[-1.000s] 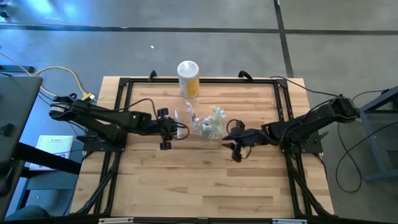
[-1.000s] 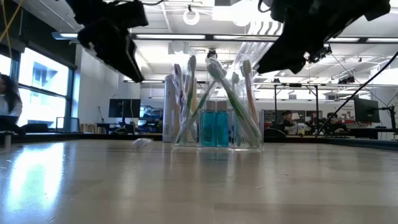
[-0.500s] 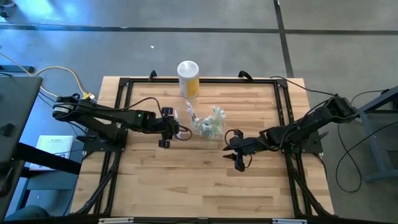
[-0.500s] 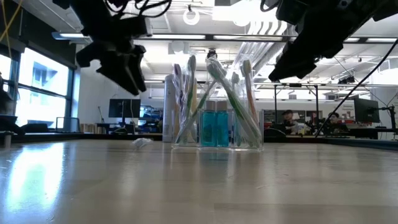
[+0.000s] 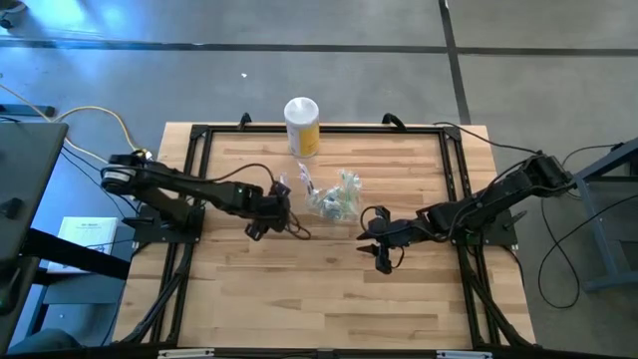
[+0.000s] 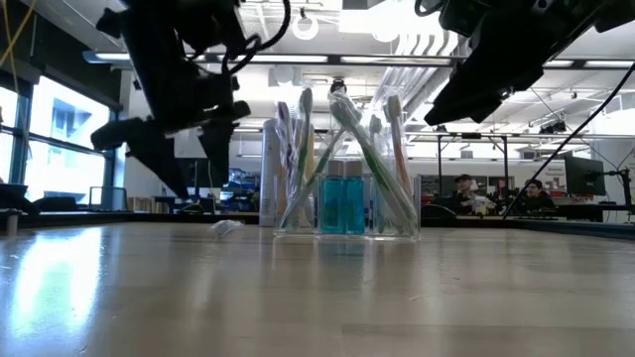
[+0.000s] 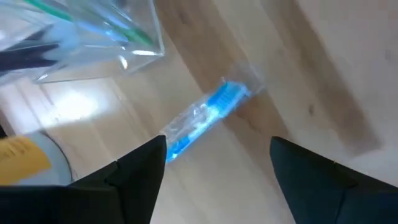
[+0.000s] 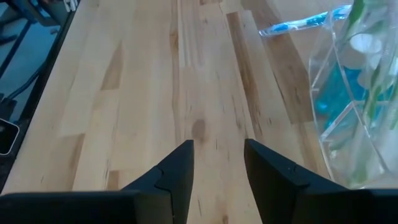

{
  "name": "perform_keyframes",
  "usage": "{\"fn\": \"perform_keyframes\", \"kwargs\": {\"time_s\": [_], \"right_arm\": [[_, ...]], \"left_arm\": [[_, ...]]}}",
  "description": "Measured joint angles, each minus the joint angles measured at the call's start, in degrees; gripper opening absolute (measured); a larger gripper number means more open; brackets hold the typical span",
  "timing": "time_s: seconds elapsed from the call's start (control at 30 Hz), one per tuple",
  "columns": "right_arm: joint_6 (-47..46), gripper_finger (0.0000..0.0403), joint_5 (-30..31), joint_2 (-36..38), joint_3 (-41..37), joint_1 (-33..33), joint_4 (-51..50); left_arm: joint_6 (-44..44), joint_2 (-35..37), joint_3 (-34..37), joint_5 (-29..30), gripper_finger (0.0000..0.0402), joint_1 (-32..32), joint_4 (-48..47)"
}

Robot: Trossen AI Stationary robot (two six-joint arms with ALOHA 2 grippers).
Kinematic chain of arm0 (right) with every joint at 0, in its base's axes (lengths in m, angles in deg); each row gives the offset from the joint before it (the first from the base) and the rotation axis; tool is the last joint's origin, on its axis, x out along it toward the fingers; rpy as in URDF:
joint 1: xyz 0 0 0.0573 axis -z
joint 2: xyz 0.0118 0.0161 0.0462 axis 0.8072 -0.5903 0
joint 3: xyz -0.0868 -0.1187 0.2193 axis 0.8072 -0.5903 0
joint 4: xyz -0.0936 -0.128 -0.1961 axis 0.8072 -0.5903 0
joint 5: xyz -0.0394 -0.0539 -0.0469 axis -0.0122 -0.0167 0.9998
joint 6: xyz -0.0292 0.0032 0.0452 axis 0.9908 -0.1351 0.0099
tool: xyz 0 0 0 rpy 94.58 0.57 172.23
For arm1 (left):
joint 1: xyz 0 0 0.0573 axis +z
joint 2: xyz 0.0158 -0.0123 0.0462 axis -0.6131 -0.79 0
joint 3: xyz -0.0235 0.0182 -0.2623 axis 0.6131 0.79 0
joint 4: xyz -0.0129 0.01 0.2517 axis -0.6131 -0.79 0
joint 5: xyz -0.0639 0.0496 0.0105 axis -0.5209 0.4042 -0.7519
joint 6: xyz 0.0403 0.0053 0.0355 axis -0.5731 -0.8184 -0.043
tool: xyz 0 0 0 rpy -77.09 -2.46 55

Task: Pick & Place toothbrushing station
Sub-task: Put the blue toothbrush into the left section of the transparent organizer

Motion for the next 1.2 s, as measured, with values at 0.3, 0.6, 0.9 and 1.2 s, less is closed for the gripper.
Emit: {"fn": "perform_keyframes", "kwargs": {"time_s": [0.3, 0.6, 0.9, 1.2], "right_arm": [[0.0, 0.0131, 0.0, 0.0, 0.0, 0.0, 0.0], [0.2, 0.0129, -0.1, 0.0, 0.0, 0.0, 0.0], [0.1, 0.0128, -0.1, 0.0, 0.0, 0.0, 0.0], [0.1, 0.0128, 0.0, 0.0, 0.0, 0.0, 0.0]], "left_arm": [[-11.0, -5.2, 0.0, -8.0, 0.0281, 7.4, 3.1], [-11.6, -9.7, 0.0, -11.4, 0.0281, 13.1, 7.5], [-14.9, -13.0, -0.2, -16.0, 0.0281, 14.3, 7.9], [-15.8, -13.3, -0.1, -16.0, 0.0281, 14.4, 8.2]]}}
